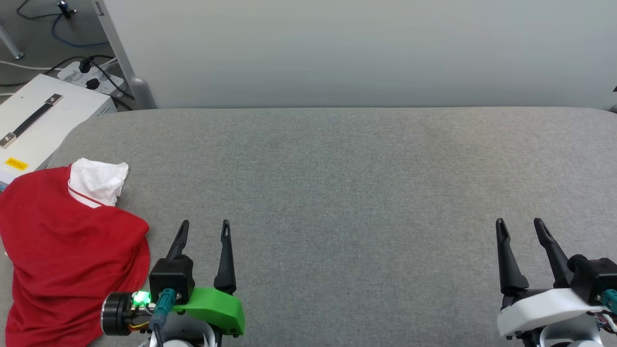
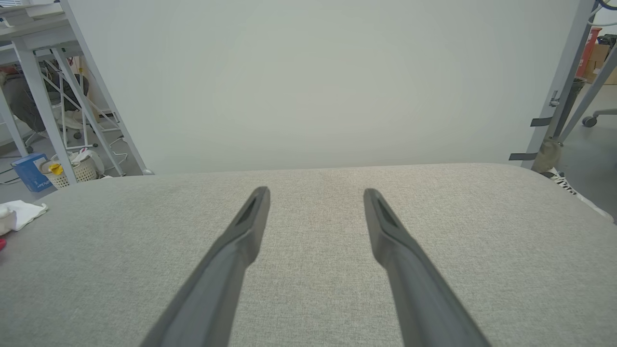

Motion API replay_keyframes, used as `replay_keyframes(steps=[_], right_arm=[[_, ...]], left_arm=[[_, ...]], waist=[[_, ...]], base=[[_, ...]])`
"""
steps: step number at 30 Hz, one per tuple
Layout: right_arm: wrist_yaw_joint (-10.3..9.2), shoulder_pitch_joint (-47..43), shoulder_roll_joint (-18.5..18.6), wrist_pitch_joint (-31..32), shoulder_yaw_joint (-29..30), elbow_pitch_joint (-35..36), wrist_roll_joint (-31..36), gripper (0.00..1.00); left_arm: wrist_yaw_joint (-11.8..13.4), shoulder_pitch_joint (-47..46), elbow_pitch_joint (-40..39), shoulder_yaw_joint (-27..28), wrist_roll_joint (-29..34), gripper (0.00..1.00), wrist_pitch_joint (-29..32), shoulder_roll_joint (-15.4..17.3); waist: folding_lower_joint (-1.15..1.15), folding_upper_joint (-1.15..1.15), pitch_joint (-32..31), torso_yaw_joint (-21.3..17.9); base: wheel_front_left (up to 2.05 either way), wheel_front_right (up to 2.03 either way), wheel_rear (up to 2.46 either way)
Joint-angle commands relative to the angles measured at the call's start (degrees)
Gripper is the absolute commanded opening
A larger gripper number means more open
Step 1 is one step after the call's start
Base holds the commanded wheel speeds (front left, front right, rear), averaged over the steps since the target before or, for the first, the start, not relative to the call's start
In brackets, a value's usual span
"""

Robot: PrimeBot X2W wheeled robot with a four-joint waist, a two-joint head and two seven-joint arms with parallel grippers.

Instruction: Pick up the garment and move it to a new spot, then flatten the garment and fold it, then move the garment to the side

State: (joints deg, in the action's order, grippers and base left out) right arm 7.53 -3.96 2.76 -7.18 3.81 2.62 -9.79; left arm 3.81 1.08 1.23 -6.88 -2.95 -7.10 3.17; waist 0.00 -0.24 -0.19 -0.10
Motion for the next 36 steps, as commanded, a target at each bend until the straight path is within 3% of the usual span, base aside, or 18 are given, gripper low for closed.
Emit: replay_keyframes(steps=[1, 26, 36], right_arm=[[-0.02, -1.07, 0.07, -0.64, 0.25, 0.16, -0.41, 1.00], [-0.03, -3.01, 0.09, -3.57, 1.22, -0.61, 0.24, 1.00], [-0.03, -3.79, 0.09, -4.74, 1.41, -0.21, -0.13, 1.00]], left_arm=[[0.43, -0.02, 0.22, -0.25, -0.28, 1.00, -0.62, -0.15], [2.29, 0.21, 2.17, -2.76, -1.62, 1.00, -3.59, -0.21], [2.81, 0.02, 2.70, -3.12, -2.67, 1.00, -4.77, -0.23]], waist=[[0.00, 0.12, -0.01, 0.01], [0.00, 0.17, 0.06, 0.56], [0.00, 0.19, 0.23, 2.59]], base=[[0.00, 0.00, 0.00], [0.00, 0.00, 0.00], [0.00, 0.00, 0.00]])
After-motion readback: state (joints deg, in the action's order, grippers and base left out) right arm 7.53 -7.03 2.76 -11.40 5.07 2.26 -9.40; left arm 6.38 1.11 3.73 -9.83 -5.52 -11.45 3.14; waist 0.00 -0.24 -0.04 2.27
